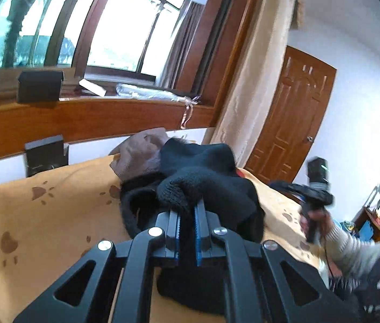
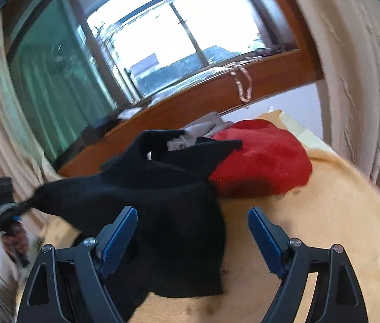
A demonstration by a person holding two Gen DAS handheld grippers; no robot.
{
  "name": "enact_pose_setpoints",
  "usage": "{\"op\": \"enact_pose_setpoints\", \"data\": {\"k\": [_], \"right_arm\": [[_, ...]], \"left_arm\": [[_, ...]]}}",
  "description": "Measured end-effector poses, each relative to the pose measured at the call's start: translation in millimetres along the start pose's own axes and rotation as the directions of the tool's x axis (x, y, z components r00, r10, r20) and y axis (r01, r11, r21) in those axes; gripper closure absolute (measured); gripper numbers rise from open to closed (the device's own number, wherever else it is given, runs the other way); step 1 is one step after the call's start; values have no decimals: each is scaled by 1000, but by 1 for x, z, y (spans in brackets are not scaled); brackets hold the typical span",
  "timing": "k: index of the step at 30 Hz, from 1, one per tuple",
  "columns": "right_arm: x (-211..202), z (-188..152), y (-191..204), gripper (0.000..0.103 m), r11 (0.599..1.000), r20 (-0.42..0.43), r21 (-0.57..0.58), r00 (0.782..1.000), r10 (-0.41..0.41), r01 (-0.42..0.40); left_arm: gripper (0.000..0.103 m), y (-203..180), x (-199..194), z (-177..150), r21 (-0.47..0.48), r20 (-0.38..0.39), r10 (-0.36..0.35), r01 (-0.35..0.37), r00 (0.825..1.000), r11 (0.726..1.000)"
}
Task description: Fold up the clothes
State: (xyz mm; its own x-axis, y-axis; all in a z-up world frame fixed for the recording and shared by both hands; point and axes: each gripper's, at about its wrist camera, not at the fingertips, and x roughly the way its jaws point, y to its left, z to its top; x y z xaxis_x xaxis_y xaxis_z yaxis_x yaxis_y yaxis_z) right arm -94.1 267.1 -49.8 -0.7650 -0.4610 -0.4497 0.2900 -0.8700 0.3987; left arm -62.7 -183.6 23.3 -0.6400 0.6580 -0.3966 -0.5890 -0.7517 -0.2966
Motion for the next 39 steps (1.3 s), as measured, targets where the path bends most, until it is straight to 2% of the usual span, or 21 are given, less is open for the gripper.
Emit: {"op": "enact_pose_setpoints", "data": {"k": [3,6,8,12,13,15,17,19,22,25,26,28,31,32,33,35,36,37,38,39], "right_arm": [[14,5,9,16,997,-39,-72,999,21,-24],[33,8,18,16,990,-76,-122,995,61,-70],[52,7,24,17,984,-129,-132,987,99,-116],[90,5,36,26,967,-238,-144,956,172,-210],[100,4,39,33,961,-265,-146,945,189,-233],[113,-5,40,77,965,-302,-134,937,176,-224],[111,-14,50,85,965,-293,-192,949,117,-178],[96,-20,68,87,953,-249,-274,967,60,-129],[56,-16,91,89,936,-109,-352,994,-17,-23],[8,-3,112,95,917,76,-390,995,-62,87],[-9,2,120,96,911,140,-394,988,-69,120],[-39,15,137,97,904,272,-384,959,-82,186],[-95,30,158,99,891,475,-357,876,-86,281],[-110,35,162,99,895,490,-358,869,-62,266],[-124,41,166,99,899,502,-361,864,-37,248],[-131,47,162,98,916,421,-386,905,66,113],[-134,49,160,93,918,377,-394,919,119,43],[-130,46,157,85,919,347,-394,929,131,17],[-121,41,152,50,917,297,-399,946,129,0],[-112,35,148,8,916,247,-401,961,123,-14]], "left_arm": [[93,-10,-35,-14,11,26,21,-21,999,1000],[93,-8,-52,-35,-28,12,45,-45,999,999],[93,-5,-58,-51,-58,-14,66,-66,998,996],[93,5,-62,-80,-134,-24,76,-79,997,988],[93,8,-61,-83,-151,-19,76,-77,997,985],[93,14,-59,-90,-185,-5,77,-77,997,980],[93,17,-58,-95,-207,1,81,-79,997,975],[93,21,-52,-97,-214,-2,86,-85,996,973],[93,21,-52,-93,-220,15,93,-87,996,972],[93,12,-61,-83,-217,69,102,-85,992,973],[93,6,-65,-78,-203,88,114,-94,990,975],[93,-9,-74,-67,-171,131,133,-110,982,979],[93,-36,-94,-49,-137,212,122,-94,970,986],[93,-45,-100,-45,-125,231,114,-87,966,988],[93,-54,-105,-41,-107,245,109,-85,963,991],[93,-74,-118,-35,-65,269,99,-84,958,994],[93,-82,-124,-33,-46,278,94,-84,956,995],[93,-91,-133,-33,-31,286,92,-87,954,996],[93,-97,-140,-35,-21,291,95,-93,952,995],[93,-101,-146,-37,-18,293,100,-100,951,995]]}}
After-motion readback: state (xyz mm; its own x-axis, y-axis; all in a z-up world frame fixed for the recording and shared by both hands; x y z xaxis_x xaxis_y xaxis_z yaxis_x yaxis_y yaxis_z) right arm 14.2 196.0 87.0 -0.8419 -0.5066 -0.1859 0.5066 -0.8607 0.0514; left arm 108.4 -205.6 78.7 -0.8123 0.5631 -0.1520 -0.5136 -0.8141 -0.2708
